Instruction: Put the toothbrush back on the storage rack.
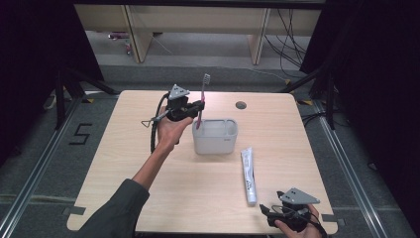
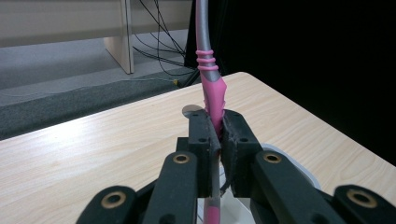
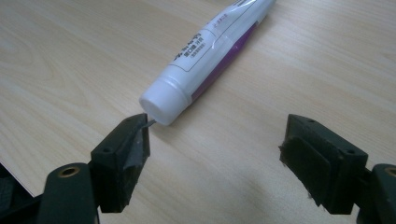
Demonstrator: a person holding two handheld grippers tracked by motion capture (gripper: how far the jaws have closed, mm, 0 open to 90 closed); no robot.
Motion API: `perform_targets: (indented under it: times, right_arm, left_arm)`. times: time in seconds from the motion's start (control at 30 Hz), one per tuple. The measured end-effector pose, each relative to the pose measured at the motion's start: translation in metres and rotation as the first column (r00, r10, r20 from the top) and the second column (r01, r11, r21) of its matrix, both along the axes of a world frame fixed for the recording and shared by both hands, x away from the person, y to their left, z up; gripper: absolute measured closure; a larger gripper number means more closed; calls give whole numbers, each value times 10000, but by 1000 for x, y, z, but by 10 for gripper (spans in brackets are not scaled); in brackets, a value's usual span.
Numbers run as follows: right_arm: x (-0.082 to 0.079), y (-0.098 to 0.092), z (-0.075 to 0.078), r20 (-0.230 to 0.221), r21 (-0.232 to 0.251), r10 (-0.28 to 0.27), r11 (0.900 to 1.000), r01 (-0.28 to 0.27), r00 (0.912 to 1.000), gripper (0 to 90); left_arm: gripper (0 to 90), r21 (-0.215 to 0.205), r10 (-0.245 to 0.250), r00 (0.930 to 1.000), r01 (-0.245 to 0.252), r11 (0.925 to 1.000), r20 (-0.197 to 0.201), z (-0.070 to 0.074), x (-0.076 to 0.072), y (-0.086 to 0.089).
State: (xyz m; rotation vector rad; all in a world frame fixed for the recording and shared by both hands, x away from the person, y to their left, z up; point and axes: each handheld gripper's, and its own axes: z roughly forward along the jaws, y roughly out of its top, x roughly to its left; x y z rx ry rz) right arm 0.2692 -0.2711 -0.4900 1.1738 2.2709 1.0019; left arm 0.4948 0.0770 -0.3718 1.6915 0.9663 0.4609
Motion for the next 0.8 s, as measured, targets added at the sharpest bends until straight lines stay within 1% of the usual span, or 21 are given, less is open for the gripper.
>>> perform_targets:
  times: [0.03, 0.07, 0.13, 0.23, 0.3, 0.33, 0.43, 0.53, 0.57, 0.67, 0.73, 0.8]
  right_arm:
    - [0, 0, 0, 22, -2, 29, 10000, -29, 10000, 238]
    - [-2, 2, 0, -191, 185, -279, 9994, 283, 9994, 238]
    - [-1, 0, 0, 24, 13, -106, 9999, 106, 9999, 238]
    - [-1, -1, 1, 42, -65, -77, 9999, 78, 10000, 238]
    - [-1, 0, 0, -20, 2, -33, 10000, 33, 10000, 238]
    - [-1, 0, 1, 21, -49, -90, 9999, 90, 10000, 238]
    - [-1, 0, 1, 32, -51, -71, 10000, 72, 10000, 238]
    - [-2, 0, 1, -82, -23, -121, 9999, 121, 9999, 238]
    - [-1, 0, 1, 30, -49, -3, 10000, 3, 10000, 238]
    - [-1, 0, 0, 48, -12, -57, 10000, 57, 10000, 238]
    - [-1, 0, 1, 19, -105, -72, 9999, 72, 10000, 238]
    - [-1, 0, 1, 1, -97, -63, 9999, 63, 10000, 238]
  left_arm:
    - [827, -25, 2, 10000, -2, 10000, -14, 0, 1, 0]
    - [827, -11, 0, 10000, 0, 10000, -12, -1, 1, -1]
    - [827, 55, 13, 10000, -13, 10000, 4, -3, 2, -2]
    - [827, 112, 49, 10000, -49, 9999, 0, -5, 3, -2]
    - [827, 94, 67, 10000, -67, 9999, -22, -6, 4, -3]
    - [828, 95, 69, 10000, -68, 9999, -26, -7, 4, -3]
    - [827, 249, 22, 10000, -22, 9997, 3, -9, 4, -4]
    - [827, 230, 53, 10000, -52, 9997, -62, -11, 5, -4]
    - [827, 247, 48, 10000, -46, 9997, -74, -12, 5, -4]
    - [827, 273, 64, 9999, -60, 9996, -129, -17, 5, -4]
    - [827, 308, 106, 9997, -100, 9995, -209, -21, 6, -3]
    - [827, 287, 172, 9996, -165, 9995, -230, -24, 7, -2]
